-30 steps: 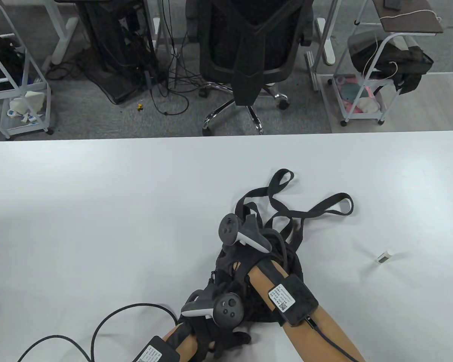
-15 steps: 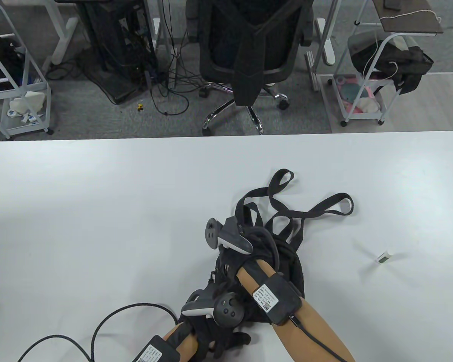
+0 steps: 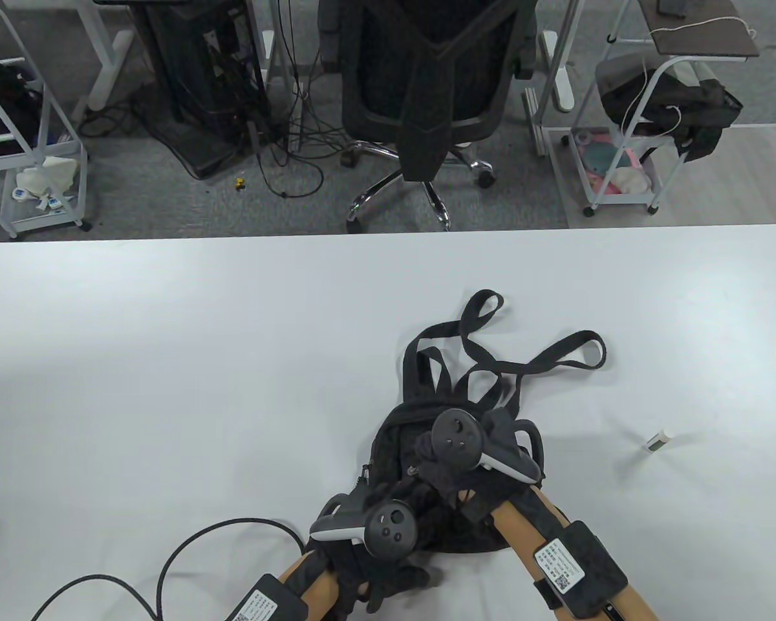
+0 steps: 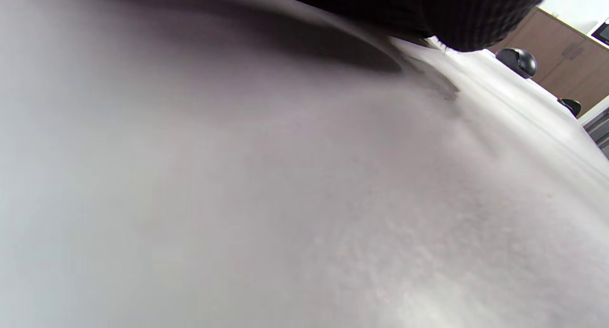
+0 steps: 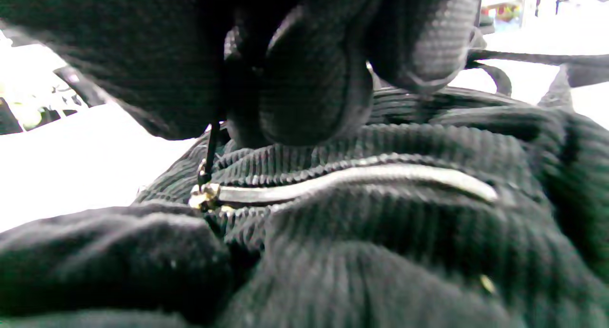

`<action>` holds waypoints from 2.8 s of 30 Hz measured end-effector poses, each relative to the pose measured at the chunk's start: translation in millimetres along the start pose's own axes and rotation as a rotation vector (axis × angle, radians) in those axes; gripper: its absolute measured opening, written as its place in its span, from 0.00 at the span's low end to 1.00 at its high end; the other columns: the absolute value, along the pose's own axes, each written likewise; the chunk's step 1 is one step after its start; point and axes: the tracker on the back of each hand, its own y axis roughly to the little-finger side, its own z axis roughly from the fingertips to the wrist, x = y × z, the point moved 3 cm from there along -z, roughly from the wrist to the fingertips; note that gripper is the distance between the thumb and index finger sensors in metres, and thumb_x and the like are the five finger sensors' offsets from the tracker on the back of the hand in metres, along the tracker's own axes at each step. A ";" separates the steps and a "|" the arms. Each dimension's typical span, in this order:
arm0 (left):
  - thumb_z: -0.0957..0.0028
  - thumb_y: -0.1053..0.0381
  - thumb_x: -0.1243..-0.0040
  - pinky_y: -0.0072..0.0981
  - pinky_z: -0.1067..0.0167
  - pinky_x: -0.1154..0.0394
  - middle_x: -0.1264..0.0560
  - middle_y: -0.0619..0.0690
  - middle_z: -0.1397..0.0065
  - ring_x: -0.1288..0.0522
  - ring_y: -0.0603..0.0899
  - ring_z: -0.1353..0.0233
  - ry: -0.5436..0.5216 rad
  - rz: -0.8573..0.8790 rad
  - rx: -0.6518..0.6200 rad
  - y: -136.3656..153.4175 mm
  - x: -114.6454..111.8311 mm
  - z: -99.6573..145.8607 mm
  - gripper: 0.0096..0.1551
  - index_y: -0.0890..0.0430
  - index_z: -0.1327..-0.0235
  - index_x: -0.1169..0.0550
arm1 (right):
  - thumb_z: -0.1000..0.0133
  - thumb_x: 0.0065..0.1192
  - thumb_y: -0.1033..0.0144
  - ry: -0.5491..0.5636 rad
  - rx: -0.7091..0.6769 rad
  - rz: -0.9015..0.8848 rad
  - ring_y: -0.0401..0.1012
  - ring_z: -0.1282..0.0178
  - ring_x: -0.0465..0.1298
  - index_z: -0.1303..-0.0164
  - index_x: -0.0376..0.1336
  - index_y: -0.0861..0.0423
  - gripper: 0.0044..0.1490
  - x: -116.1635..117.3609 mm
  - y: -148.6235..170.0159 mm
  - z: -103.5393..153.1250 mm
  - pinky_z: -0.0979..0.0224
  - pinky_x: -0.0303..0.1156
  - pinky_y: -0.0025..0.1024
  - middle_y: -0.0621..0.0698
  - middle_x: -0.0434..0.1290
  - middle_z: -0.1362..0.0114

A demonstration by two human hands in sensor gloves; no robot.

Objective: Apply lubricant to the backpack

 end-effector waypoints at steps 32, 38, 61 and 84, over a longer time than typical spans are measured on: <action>0.47 0.32 0.46 0.62 0.27 0.69 0.71 0.53 0.19 0.71 0.63 0.18 -0.015 -0.023 0.028 0.2 -0.2 -0.3 0.53 0.47 0.19 0.57 | 0.49 0.79 0.50 0.103 0.137 -0.048 0.38 0.56 0.87 0.42 0.73 0.38 0.25 1.0 62.7 28.0 0.42 0.80 0.42 0.43 0.82 0.42; 0.47 0.32 0.47 0.62 0.27 0.68 0.71 0.53 0.19 0.71 0.63 0.18 -0.017 -0.026 0.030 0.0 -0.4 -0.5 0.53 0.47 0.19 0.57 | 0.49 0.79 0.50 0.088 0.169 -0.059 0.38 0.56 0.87 0.42 0.73 0.38 0.24 -1.1 73.4 29.2 0.41 0.80 0.42 0.43 0.82 0.43; 0.47 0.32 0.46 0.62 0.27 0.68 0.70 0.53 0.18 0.70 0.63 0.18 -0.024 -0.019 0.034 1.4 1.3 -0.3 0.52 0.46 0.19 0.56 | 0.50 0.79 0.50 0.037 0.221 -0.101 0.38 0.57 0.87 0.43 0.73 0.38 0.25 -4.9 97.0 36.0 0.42 0.80 0.42 0.42 0.82 0.43; 0.47 0.32 0.46 0.62 0.27 0.67 0.69 0.52 0.18 0.69 0.62 0.18 -0.035 -0.007 0.031 2.3 3.0 -0.1 0.52 0.47 0.19 0.55 | 0.51 0.80 0.50 -0.095 0.345 -0.162 0.38 0.56 0.88 0.43 0.74 0.38 0.25 -0.2 137.8 37.5 0.40 0.80 0.43 0.42 0.83 0.43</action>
